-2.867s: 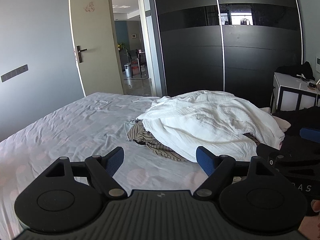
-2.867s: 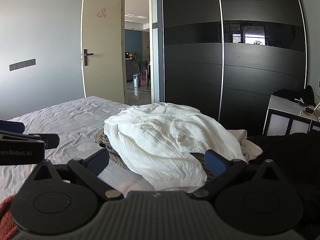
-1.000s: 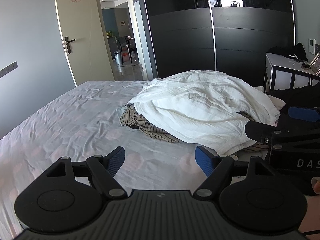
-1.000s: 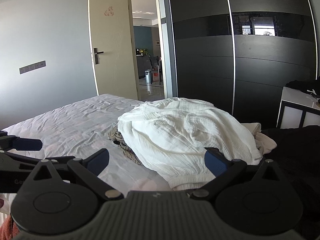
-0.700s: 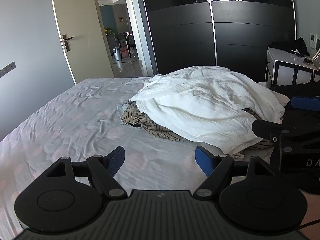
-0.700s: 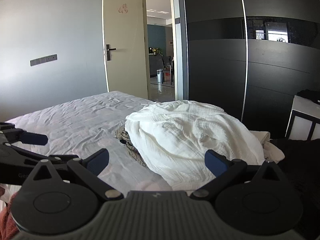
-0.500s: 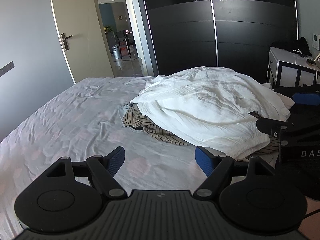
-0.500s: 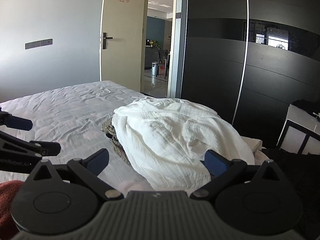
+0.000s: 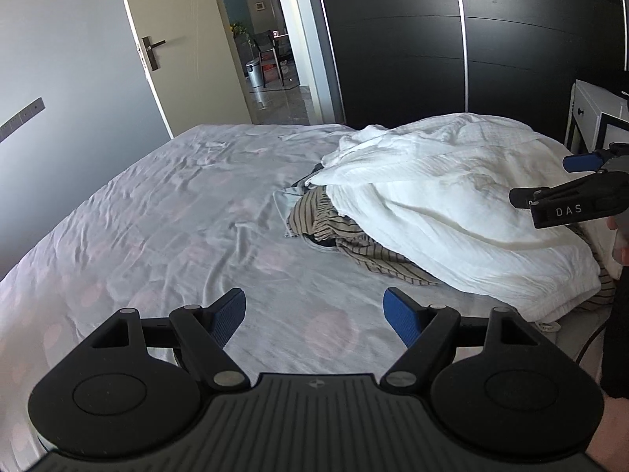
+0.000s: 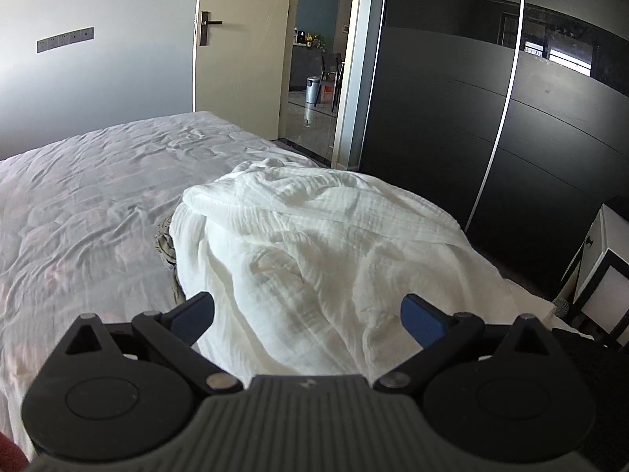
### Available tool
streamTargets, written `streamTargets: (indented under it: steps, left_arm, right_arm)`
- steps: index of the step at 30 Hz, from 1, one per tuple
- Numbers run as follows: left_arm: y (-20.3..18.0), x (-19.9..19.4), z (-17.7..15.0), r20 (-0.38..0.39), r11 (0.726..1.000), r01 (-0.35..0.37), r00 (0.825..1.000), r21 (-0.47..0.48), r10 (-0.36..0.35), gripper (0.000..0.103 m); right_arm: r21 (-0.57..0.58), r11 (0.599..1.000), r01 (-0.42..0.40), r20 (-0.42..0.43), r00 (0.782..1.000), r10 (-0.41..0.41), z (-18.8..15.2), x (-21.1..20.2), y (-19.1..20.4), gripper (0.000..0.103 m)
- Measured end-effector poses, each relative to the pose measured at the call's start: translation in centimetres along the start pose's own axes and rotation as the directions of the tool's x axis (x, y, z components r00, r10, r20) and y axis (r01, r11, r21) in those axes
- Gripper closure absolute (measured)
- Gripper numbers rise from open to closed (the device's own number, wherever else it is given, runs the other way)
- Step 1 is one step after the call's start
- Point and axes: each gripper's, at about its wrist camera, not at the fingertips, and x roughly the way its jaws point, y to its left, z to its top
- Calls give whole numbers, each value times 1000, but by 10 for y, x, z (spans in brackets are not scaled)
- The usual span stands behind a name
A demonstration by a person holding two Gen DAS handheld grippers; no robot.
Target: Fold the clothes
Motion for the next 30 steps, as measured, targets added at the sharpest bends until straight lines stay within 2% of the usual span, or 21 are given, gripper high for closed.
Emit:
streamTargets:
  steps: [3,11,17,22,24,25,27,30]
  left_arm:
    - [13,10,4,-10,1000,-22,1000,-20,22,12]
    - [37,32,7,-53,997,-73,996,-35,71,12]
    - [49,46,-2,-102,994,-105,990,-37,101,12]
    - [62,53,-14,-154,989,-140,979,-44,132,12]
    - [70,52,-18,-169,986,-158,975,-57,147,12]
    - [74,51,-20,-176,984,-167,972,-64,154,12]
    - [82,46,-24,-182,980,-184,969,-78,168,12]
    - [95,32,-29,-183,972,-216,963,-94,197,12]
  right_arm:
    - [-9,1000,-4,-20,1000,4,11,29,1,9]
    - [-66,998,25,-4,1000,-25,40,82,8,11]
    - [-114,991,71,27,997,-68,57,116,6,11]
    - [-146,987,70,33,997,-66,69,146,2,13]
    - [-155,986,61,26,998,-57,73,150,3,43]
    - [-158,986,56,22,998,-53,76,151,4,50]
    - [-190,981,43,27,999,-38,80,148,8,89]
    - [-220,974,51,73,997,-35,91,133,12,97]
